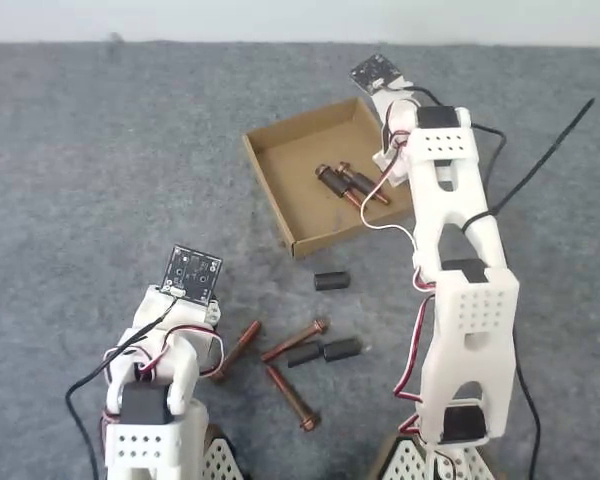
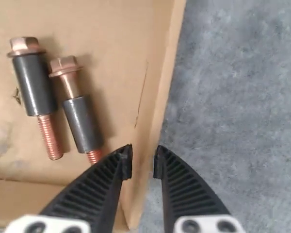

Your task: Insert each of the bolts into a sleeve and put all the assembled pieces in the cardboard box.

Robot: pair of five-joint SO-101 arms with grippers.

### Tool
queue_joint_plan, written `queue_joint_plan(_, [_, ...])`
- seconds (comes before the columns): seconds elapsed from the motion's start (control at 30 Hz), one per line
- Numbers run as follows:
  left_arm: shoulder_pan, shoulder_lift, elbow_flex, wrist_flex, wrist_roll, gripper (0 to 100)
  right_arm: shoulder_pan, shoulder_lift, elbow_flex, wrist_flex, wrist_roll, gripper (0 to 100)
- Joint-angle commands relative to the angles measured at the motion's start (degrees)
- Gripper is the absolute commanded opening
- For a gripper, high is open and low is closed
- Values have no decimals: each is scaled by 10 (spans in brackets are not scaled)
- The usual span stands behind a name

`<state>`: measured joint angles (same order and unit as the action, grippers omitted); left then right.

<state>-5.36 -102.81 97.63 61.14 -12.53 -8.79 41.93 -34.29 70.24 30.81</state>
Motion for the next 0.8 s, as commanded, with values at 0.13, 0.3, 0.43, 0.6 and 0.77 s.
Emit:
queue_joint_plan(0.13, [2, -12, -18, -1, -5, 24, -5, 16, -9, 10, -14, 11])
queue_joint_plan(0.3, [2, -12, -18, -1, -5, 24, -7, 14, -10, 88, -16, 7])
queue_joint_plan(0.43, [2, -12, -18, -1, -5, 24, -15, 14, -10, 140, -17, 7])
queue_joint_plan(0.6, [2, -12, -18, -1, -5, 24, -15, 14, -11, 197, -17, 7])
queue_joint_plan(0.77, [2, -12, -18, -1, -5, 24, -12, -7, -12, 254, -18, 7])
